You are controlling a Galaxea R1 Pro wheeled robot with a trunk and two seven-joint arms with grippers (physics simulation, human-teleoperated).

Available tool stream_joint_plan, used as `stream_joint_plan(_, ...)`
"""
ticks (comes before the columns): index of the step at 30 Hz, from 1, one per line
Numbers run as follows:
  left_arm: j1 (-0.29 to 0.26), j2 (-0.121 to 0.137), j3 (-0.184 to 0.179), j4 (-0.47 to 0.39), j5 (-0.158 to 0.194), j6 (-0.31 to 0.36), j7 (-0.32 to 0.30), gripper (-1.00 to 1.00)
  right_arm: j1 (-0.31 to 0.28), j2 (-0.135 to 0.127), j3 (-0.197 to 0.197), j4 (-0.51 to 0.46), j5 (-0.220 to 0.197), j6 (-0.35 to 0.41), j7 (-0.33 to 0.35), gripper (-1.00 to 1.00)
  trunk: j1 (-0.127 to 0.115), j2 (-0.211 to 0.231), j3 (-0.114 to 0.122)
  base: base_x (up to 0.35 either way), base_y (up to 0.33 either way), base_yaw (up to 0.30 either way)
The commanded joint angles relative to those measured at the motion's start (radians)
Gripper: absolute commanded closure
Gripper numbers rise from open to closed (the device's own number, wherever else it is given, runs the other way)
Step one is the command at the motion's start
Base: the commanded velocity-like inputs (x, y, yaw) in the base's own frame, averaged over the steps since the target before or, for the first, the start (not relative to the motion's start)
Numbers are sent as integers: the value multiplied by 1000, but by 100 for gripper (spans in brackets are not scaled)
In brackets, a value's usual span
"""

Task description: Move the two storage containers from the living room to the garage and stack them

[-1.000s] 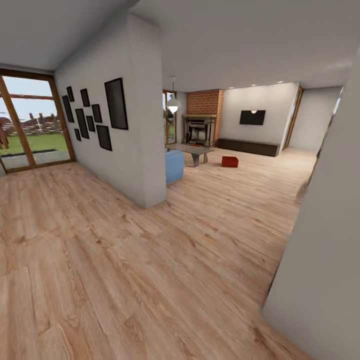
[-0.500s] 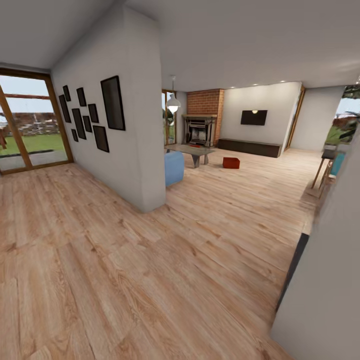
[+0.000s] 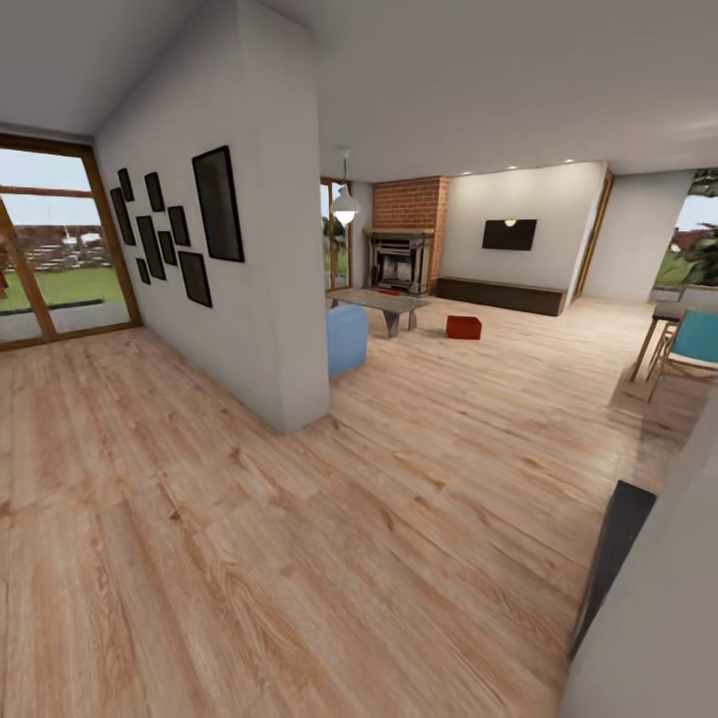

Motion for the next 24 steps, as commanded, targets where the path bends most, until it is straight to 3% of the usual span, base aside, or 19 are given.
stream_joint_plan(1,0,0,2,-1,2,-1,1,-100,-1,1,9,3,-10,-4,6,-100,1,0,-1,320,0,0)
stream_joint_plan(24,0,0,2,-1,2,-1,1,-100,-1,1,14,3,-6,-5,6,-100,1,0,-1,320,0,0)
